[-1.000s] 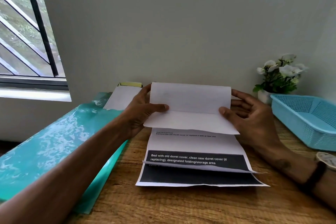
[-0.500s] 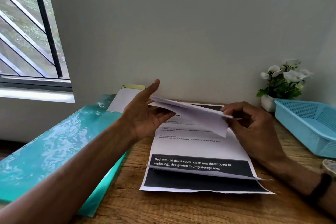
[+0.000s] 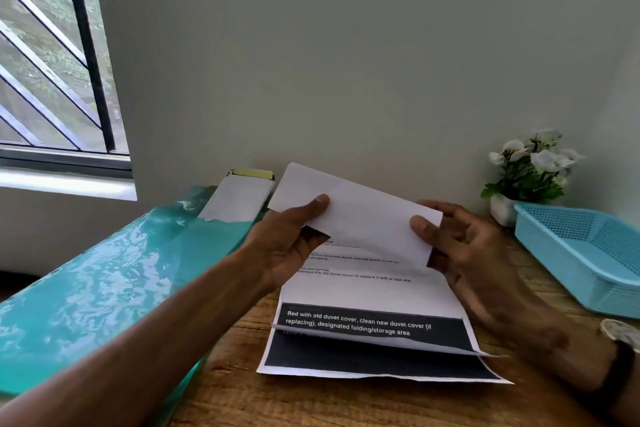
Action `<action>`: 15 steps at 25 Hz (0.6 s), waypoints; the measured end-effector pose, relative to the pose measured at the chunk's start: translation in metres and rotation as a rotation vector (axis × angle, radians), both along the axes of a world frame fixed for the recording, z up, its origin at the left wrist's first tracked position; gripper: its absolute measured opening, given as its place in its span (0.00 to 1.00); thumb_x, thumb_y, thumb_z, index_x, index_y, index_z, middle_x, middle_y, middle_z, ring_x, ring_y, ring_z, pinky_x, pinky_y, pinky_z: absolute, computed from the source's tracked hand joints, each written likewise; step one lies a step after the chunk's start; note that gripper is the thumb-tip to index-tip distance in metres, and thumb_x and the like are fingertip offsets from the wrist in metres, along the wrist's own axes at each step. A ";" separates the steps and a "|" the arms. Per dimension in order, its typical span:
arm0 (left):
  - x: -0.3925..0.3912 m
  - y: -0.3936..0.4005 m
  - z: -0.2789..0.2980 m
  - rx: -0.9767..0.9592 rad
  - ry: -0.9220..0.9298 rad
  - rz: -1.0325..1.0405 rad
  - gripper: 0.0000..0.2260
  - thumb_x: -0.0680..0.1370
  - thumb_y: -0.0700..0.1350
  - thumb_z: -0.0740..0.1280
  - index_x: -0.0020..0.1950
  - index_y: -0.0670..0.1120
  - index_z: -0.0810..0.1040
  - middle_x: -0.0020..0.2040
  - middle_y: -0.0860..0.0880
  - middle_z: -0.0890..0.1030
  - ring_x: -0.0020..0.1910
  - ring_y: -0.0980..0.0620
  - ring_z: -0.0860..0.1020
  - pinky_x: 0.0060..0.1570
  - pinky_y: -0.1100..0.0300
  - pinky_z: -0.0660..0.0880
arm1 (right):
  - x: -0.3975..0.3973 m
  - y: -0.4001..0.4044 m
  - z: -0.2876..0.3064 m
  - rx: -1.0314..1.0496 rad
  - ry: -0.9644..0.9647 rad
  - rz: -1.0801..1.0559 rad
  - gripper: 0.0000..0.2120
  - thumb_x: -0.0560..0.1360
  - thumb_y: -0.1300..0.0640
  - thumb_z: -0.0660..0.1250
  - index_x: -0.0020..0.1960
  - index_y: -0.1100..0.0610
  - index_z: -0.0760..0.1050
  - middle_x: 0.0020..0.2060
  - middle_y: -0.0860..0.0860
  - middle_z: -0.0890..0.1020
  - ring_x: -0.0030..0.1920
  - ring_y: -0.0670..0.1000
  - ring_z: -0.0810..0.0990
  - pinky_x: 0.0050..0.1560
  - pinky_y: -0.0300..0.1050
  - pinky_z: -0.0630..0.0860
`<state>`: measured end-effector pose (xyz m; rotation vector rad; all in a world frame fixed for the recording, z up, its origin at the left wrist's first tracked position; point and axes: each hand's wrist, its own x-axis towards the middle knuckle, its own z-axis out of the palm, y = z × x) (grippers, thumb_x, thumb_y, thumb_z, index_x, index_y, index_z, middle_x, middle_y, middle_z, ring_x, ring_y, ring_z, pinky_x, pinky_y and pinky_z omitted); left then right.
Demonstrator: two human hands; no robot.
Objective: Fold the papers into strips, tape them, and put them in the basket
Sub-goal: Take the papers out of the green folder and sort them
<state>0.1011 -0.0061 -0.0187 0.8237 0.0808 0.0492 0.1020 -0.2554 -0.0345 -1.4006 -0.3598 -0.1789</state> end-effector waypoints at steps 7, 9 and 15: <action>0.004 0.005 0.005 0.159 -0.092 -0.007 0.09 0.77 0.34 0.72 0.57 0.38 0.83 0.52 0.40 0.88 0.46 0.47 0.87 0.44 0.55 0.86 | 0.004 0.001 -0.009 0.084 0.187 0.039 0.14 0.75 0.66 0.72 0.61 0.65 0.81 0.52 0.62 0.88 0.49 0.63 0.89 0.42 0.48 0.87; 0.008 0.019 0.010 0.264 -0.095 0.084 0.11 0.77 0.35 0.73 0.58 0.39 0.84 0.52 0.40 0.88 0.45 0.48 0.87 0.43 0.58 0.85 | 0.006 0.000 -0.012 0.054 0.171 -0.003 0.13 0.76 0.65 0.72 0.60 0.65 0.81 0.50 0.62 0.88 0.47 0.63 0.89 0.41 0.45 0.86; 0.025 0.090 -0.009 1.314 -0.186 0.803 0.12 0.79 0.45 0.73 0.61 0.44 0.86 0.58 0.43 0.87 0.55 0.47 0.85 0.61 0.49 0.81 | 0.007 -0.002 -0.018 0.028 0.227 -0.066 0.12 0.76 0.65 0.73 0.59 0.65 0.82 0.50 0.62 0.88 0.48 0.63 0.89 0.45 0.50 0.87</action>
